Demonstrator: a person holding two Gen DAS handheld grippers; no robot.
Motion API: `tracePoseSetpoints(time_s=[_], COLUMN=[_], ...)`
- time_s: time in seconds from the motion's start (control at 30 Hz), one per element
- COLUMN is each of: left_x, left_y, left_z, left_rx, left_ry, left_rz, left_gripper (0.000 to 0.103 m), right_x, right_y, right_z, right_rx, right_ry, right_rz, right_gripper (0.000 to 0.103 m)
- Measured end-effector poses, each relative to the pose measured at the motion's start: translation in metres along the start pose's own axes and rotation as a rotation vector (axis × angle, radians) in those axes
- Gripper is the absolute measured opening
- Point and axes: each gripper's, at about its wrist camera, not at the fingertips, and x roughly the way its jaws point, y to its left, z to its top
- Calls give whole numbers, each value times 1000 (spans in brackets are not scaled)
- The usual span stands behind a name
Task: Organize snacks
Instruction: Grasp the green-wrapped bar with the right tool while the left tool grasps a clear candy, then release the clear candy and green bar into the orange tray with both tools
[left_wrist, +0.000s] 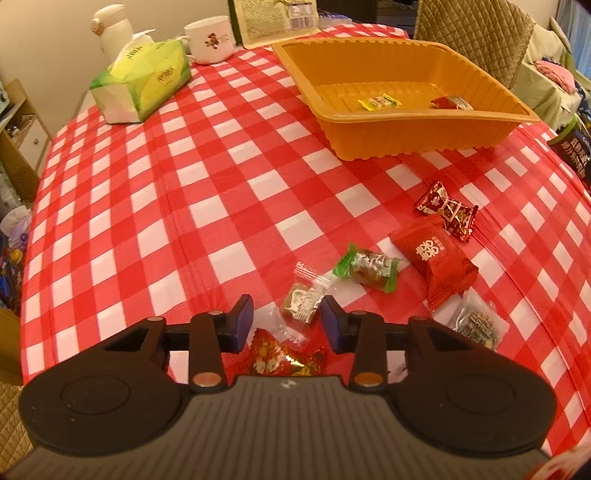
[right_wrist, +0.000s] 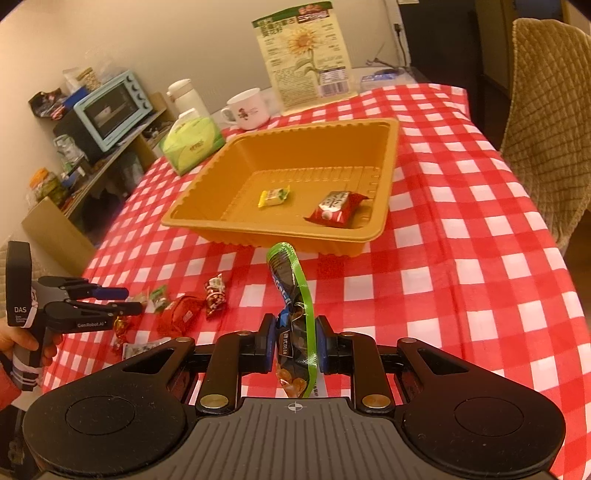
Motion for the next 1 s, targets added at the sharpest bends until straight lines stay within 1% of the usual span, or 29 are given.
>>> tracePoseSetpoints(time_s=[0.03, 0.1, 0.2, 0.37, 0.57, 0.67, 0.83, 1.0], left_x=[1, 2, 3, 1, -19, -33, -51, -55], left_y=[1, 2, 5, 10, 15, 16, 11, -2], left_z=[1, 2, 4, 7, 16, 28, 57, 93], left_rx=[-2, -12, -27, -52, -85, -95, -99, -84], left_ry=[0, 1, 2, -2, -55, -99, -172, -218], left_rz=[-9, -29, -49, -50, -54, -59, -67, -75], left_gripper=[32, 25, 20, 19, 19, 19, 19, 19], right_x=[0, 1, 2, 3, 3, 5, 11, 20], right_y=[0, 1, 3, 5, 7, 8, 10, 16], right_z=[0, 1, 3, 7, 16, 24, 42, 67], right_rx=[3, 8, 13, 22, 41, 53, 85, 125], right_ry=[0, -1, -2, -7, -15, -16, -25, -45], right_rz=[-1, -3, 1, 16, 43, 57, 91, 105], right_gripper=[22, 22, 22, 22, 22, 22, 22, 22])
